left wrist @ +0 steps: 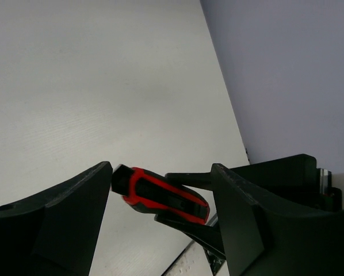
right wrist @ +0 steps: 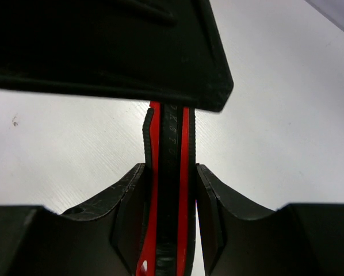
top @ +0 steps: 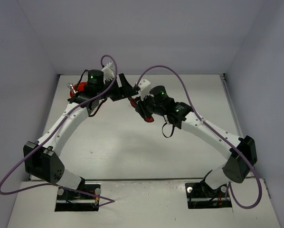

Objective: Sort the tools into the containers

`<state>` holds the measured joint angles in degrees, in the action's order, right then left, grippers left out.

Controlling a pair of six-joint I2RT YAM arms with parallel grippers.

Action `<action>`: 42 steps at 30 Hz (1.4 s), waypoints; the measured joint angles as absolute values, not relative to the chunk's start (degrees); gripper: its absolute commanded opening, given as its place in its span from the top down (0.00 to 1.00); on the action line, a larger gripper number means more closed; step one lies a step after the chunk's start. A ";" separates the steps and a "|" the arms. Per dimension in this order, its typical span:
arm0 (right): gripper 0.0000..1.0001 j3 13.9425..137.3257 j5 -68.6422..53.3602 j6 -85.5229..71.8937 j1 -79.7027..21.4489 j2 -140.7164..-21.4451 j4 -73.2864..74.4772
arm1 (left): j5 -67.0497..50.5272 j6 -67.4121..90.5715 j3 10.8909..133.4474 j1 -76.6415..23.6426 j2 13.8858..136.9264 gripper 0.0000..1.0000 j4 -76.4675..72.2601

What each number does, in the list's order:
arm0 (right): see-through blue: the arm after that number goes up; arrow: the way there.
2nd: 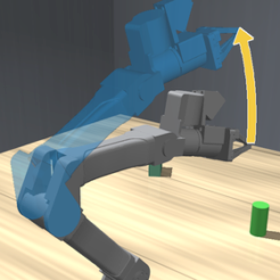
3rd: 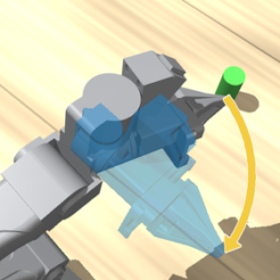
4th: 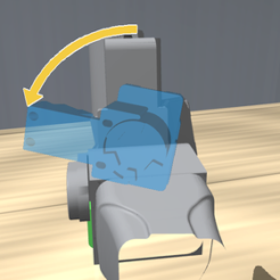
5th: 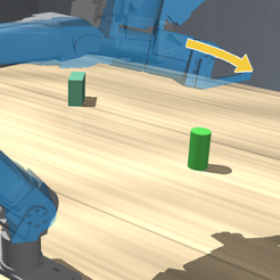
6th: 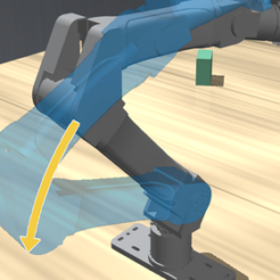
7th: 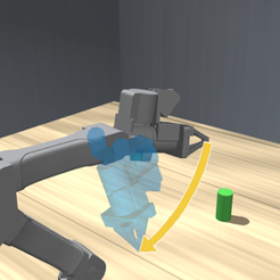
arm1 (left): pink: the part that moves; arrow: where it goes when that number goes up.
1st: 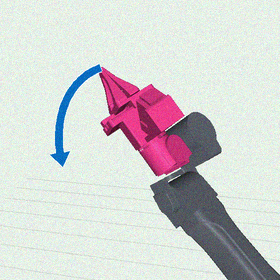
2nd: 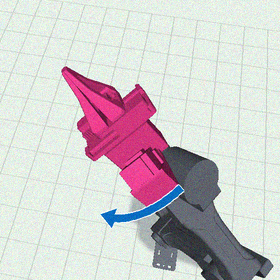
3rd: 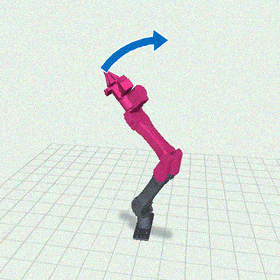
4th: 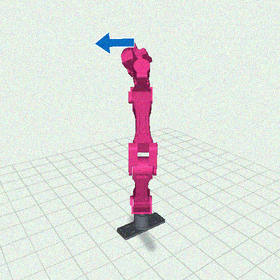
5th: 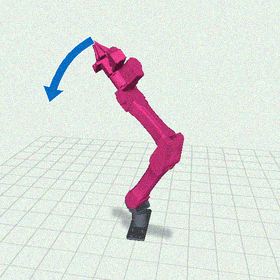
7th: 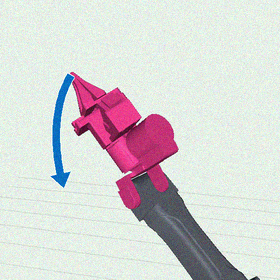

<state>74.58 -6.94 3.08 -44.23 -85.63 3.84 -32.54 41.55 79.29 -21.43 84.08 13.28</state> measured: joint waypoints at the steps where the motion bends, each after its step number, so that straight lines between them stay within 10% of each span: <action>1: 0.98 74.50 -6.94 3.07 -44.22 -85.51 3.75 | -31.92 41.23 79.29 -21.43 83.96 0.33 13.37; 27: 0.99 74.43 -7.50 2.28 -43.90 -82.28 1.84 | -36.47 46.63 76.05 -21.43 82.90 0.36 11.59; 42: 0.97 73.54 -7.80 0.57 -43.90 -81.95 0.09 | -41.56 48.69 76.00 -21.30 83.37 1.00 9.21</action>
